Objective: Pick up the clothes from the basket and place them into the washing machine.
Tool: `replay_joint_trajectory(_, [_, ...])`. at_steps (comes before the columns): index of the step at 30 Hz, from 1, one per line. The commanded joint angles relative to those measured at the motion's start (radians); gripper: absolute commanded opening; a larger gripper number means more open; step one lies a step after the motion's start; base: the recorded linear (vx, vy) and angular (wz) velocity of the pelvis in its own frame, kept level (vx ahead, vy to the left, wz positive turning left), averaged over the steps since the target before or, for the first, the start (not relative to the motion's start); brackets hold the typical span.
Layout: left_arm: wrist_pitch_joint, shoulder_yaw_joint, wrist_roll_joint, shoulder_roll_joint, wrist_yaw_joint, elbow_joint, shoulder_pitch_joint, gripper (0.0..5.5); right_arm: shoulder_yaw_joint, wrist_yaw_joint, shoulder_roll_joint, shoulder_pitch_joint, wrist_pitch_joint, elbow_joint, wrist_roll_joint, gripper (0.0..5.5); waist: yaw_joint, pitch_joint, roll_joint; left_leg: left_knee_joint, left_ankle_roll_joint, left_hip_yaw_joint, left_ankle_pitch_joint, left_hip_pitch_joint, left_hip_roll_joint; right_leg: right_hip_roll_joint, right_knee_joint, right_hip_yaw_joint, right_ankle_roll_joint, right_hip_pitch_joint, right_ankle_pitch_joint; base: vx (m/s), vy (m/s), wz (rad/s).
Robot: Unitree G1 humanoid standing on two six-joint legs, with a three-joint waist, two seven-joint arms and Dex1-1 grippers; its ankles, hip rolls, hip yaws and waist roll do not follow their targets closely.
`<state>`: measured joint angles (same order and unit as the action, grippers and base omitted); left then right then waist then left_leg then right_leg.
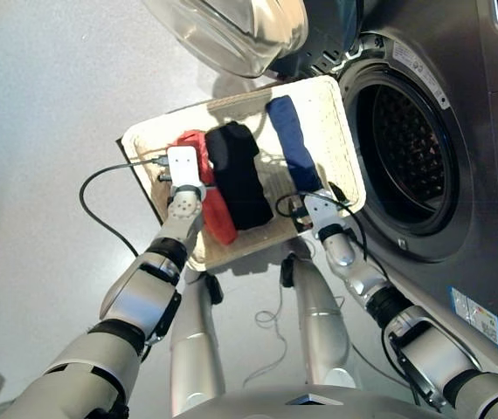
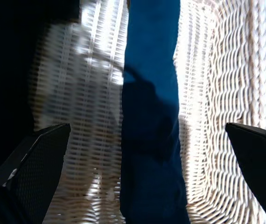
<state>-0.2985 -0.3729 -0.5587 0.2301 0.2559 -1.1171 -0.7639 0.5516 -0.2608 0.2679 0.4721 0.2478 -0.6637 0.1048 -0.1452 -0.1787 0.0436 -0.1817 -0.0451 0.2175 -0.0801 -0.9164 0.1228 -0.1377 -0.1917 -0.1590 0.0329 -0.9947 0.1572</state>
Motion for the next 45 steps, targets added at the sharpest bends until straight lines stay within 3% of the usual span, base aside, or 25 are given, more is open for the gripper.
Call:
replay_joint_trajectory(1, [-0.072, 0.031, -0.028, -0.026, -0.002, 0.085, 0.078, 0.0, 0.019, 0.014, -0.005, 0.005, 0.039, 0.018, 0.016, 5.5, 0.016, -0.004, -0.021, 0.031, -0.025, -0.105, 0.067, 0.103, -0.034, 0.004, 0.015, -0.047, 0.088, 0.112, -0.006, 0.051, -0.042, -0.023])
replay_joint_trajectory(6, [-0.108, -0.001, -0.021, -0.067, -0.044, 0.263, 0.219, 0.0, 0.068, 0.099, 0.038, -0.032, 0.034, 0.059, 0.008, 5.5, 0.06, -0.002, -0.026, 0.138, -0.03, -0.109, 0.033, 0.316, -0.064, 0.011, 0.097, -0.076, 0.097, 0.319, 0.001, 0.057, -0.034, 0.046])
replay_joint_trajectory(9, [-0.115, -0.006, -0.031, -0.071, -0.064, 0.298, 0.241, 0.0, 0.096, 0.126, 0.048, -0.03, 0.038, 0.058, -0.004, 5.5, 0.073, -0.006, -0.028, 0.177, -0.032, -0.111, 0.019, 0.388, -0.068, 0.012, 0.128, -0.085, 0.1, 0.385, 0.004, 0.04, -0.022, 0.092])
replay_joint_trajectory(10, [-0.12, -0.008, -0.039, -0.073, -0.079, 0.33, 0.258, 0.0, 0.116, 0.165, 0.057, -0.037, 0.046, 0.084, 0.009, 5.5, 0.078, -0.009, -0.026, 0.201, -0.026, -0.099, -0.012, 0.43, -0.078, 0.005, 0.15, -0.094, 0.092, 0.43, 0.023, 0.0, 0.0, 0.0])
replay_joint_trajectory(16, [-0.118, -0.011, -0.069, -0.087, -0.118, 0.382, 0.286, 0.0, 0.19, 0.269, 0.056, -0.047, 0.052, 0.116, 0.029, 5.5, 0.094, 0.002, -0.042, 0.253, -0.027, -0.09, -0.021, 0.555, -0.086, 0.014, 0.195, -0.092, 0.092, 0.551, 0.022, 0.0, 0.0, 0.0])
replay_joint_trajectory(30, [-0.117, -0.035, -0.084, -0.112, -0.128, 0.471, 0.284, 0.0, 0.329, 0.402, 0.083, 0.033, 0.053, 0.294, 0.016, 5.5, 0.097, 0.033, -0.09, 0.262, -0.021, -0.074, -0.023, 0.6, -0.089, 0.024, 0.209, -0.07, 0.088, 0.59, 0.017, 0.0, 0.0, 0.0])
replay_joint_trajectory(45, [-0.122, -0.081, -0.243, -0.133, -0.194, 0.79, 0.381, 0.0, 0.283, 0.282, 0.013, 0.104, 0.026, 0.18, -0.07, 5.5, 0.126, 0.049, -0.137, 0.26, -0.013, -0.086, -0.033, 0.573, -0.092, 0.018, 0.208, -0.072, 0.083, 0.57, 0.021, 0.0, 0.0, 0.0])
